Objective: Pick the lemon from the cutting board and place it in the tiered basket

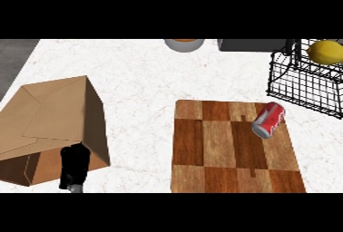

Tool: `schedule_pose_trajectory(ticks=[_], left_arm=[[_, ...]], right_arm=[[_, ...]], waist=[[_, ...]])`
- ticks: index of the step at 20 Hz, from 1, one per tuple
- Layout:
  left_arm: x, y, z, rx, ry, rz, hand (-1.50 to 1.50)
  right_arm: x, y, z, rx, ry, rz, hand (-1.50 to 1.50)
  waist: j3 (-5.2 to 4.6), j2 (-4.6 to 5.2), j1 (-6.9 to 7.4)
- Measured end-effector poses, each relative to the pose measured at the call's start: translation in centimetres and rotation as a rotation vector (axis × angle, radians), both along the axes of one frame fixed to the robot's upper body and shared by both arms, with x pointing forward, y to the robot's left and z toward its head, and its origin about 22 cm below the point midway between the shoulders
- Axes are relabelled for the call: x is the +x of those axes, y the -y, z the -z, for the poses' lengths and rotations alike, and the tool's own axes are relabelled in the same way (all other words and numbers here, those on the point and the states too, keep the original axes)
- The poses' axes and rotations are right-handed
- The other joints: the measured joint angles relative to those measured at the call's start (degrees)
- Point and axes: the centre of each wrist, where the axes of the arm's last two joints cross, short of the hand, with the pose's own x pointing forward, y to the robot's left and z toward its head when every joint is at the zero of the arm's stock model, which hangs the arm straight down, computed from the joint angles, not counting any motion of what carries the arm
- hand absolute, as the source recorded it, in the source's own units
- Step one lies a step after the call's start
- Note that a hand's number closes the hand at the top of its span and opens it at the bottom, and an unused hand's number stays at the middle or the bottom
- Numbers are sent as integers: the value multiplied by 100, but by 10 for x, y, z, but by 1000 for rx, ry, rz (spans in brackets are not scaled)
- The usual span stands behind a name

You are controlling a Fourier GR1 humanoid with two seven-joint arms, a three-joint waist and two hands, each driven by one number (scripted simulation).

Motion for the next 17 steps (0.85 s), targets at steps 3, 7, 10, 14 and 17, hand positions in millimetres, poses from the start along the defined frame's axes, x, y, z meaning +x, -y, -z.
schedule_pose_trajectory(ticks=[3, 7, 10, 14, 17], left_arm=[[0, -1, -1, -6, -5, -8, 0], [0, -1, -4, -4, -15, -11, 0], [-2, -3, -1, -9, -10, -21, 0], [-5, -5, 1, -10, -4, -29, 0], [-7, -8, 0, -13, -9, -34, 0]], right_arm=[[-32, 30, -12, 35, 14, 96, -150], [-82, 67, -25, 73, 18, 160, -150], [-120, 89, -28, 87, 18, 178, -150], [-161, 108, -28, 82, 15, 169, -150], [-185, 117, -27, 82, 3, 140, -150]], waist=[[4, -1, -23], [11, 4, -58], [22, 7, -107], [38, 4, -171], [49, -6, -224]])
